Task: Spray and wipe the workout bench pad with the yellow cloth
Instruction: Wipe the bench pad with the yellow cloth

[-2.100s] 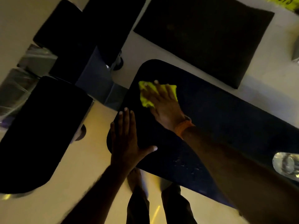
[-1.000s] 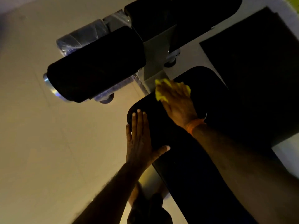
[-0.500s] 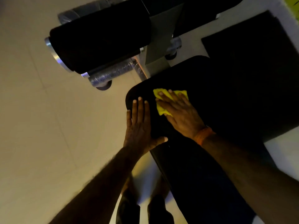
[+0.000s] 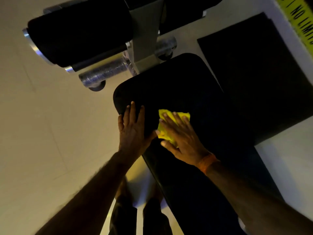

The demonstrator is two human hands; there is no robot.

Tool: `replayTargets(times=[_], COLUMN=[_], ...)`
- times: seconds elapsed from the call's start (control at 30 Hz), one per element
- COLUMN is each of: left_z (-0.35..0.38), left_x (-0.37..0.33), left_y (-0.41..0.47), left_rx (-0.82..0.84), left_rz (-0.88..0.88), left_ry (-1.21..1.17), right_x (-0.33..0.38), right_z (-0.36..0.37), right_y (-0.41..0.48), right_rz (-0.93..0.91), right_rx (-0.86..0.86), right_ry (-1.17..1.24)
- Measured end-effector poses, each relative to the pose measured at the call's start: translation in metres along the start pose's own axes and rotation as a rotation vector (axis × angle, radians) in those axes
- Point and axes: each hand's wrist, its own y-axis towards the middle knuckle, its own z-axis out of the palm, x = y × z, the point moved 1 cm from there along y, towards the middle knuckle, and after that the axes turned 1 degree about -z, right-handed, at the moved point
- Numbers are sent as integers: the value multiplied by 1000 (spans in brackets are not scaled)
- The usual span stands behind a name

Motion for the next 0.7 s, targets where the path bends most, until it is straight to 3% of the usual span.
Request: replayTargets(times=[0.13,0.23,0.37,0.47,0.57,0.63,0.7], left_z=[-2,-1,-7,-14,-15,-16,-20], left_x=[-20,-31,-40,-47,-42,-38,-36], left_y=[3,9,21,33,39,35,26], left_rx=[-63,-82,-34,157,347,348,235], left_rz=[-80,-90,-31,-51,-65,-51,-46], left_ry=[-118,-135,-383,-745,-1005,-1119,-1127], right_x=[-13,-17,-16,-13,-12,-14,-17], right_z=[-30,-35,-48,-68,-84,-85,-79], right_y=[10,24,35,34,35,36,35], right_rz=[333,542,537,392,343,391,488], right_rx=[-246,-171,-176,-172,-186,-216,-140], right_ry=[227,173,283,613,783,858,901])
